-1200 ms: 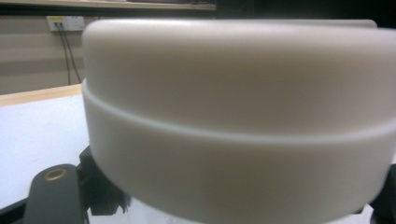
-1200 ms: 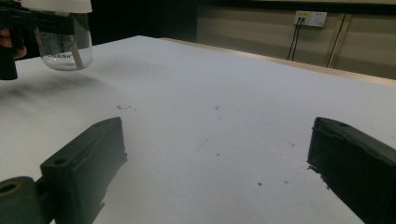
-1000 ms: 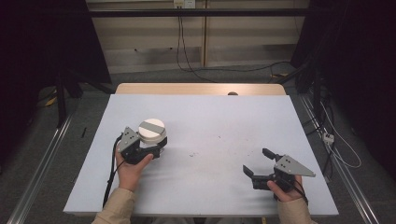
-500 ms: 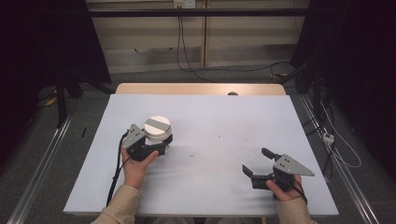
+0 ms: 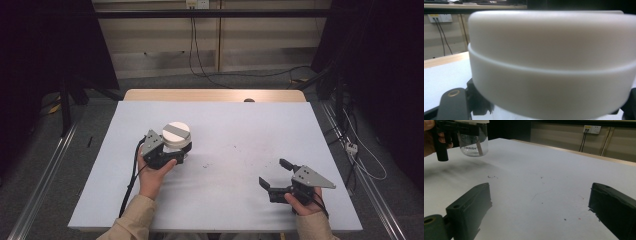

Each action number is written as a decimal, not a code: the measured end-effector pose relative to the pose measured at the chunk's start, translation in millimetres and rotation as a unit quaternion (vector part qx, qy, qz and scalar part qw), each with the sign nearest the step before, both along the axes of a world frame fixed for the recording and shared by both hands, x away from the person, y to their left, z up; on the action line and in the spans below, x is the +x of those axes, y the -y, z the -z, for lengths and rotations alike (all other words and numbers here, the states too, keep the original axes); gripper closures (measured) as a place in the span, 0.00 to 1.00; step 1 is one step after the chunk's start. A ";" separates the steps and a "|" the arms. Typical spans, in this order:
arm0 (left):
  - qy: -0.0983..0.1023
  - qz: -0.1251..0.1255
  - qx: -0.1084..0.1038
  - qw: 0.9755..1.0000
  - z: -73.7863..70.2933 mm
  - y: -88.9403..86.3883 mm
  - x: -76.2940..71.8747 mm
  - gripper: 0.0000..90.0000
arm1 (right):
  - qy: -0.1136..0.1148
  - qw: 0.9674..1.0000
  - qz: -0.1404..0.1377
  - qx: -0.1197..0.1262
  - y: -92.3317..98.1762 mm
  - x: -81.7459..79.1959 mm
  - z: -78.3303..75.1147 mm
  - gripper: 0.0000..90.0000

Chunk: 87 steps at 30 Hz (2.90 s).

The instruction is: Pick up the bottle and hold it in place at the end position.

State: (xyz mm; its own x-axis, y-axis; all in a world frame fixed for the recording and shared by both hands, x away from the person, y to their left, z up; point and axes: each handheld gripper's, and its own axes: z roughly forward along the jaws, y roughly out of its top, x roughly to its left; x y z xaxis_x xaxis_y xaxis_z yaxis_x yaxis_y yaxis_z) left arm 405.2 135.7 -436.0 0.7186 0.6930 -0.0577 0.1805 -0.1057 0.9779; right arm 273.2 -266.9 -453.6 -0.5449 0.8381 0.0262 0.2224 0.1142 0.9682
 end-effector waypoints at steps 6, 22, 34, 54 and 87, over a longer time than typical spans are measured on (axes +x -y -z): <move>0.000 0.010 0.003 1.000 0.9 7.7 3.1 0.20 | 0.000 1.000 0.001 0.002 0.8 -0.4 0.2 0.04; -0.005 0.018 0.006 1.000 1.7 21.3 10.7 0.20 | -0.001 1.000 0.000 0.004 0.9 -0.6 0.7 0.04; -0.004 0.030 0.010 0.999 2.9 34.4 16.1 0.20 | -0.001 1.000 0.001 0.004 1.7 -0.8 0.8 0.04; -0.010 0.037 0.010 0.999 2.6 46.9 23.8 0.21 | -0.001 1.000 0.001 0.004 2.1 -0.5 0.9 0.04; -0.011 0.051 0.005 0.999 2.9 65.4 34.9 0.21 | -0.002 1.000 0.004 0.002 3.0 -1.1 1.2 0.04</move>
